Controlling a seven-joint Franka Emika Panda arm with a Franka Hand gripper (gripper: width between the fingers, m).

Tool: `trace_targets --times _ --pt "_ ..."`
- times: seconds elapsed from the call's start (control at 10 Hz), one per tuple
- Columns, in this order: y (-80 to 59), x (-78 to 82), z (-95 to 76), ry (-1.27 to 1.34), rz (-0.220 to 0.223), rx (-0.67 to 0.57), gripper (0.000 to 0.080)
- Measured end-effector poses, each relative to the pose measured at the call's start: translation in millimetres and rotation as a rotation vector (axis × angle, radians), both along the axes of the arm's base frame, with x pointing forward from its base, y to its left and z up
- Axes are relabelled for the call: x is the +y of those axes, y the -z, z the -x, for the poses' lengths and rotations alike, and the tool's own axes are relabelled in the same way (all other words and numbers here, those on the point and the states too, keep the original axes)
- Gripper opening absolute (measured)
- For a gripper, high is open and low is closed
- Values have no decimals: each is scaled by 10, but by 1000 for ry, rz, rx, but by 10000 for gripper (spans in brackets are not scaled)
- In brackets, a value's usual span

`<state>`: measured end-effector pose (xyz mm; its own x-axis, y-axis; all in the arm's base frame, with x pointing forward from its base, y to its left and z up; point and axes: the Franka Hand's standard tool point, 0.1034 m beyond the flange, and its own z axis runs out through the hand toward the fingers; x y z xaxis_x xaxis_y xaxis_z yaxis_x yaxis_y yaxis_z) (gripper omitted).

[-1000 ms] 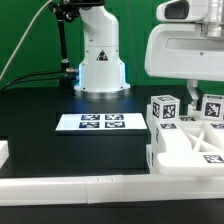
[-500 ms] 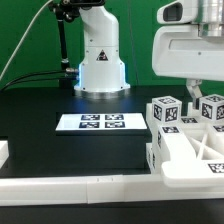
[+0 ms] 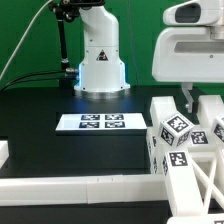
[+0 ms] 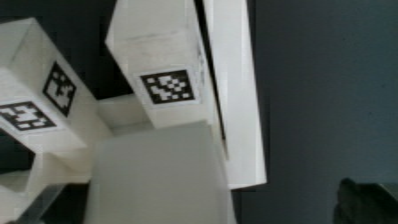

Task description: Assemble chair

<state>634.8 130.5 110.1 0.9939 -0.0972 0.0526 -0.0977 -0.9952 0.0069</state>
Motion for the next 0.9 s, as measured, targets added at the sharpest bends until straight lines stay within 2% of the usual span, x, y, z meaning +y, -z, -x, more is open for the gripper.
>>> trace_targets --times 0.1,0.4,0.6,0.9 --pt "4 -89 -20 -44 3 1 648" --pt "-2 -112 -20 -72 7 6 649" --pt "-140 -200 -54 -42 6 27 649" --pt "-270 -297 -94 -43 3 7 649"
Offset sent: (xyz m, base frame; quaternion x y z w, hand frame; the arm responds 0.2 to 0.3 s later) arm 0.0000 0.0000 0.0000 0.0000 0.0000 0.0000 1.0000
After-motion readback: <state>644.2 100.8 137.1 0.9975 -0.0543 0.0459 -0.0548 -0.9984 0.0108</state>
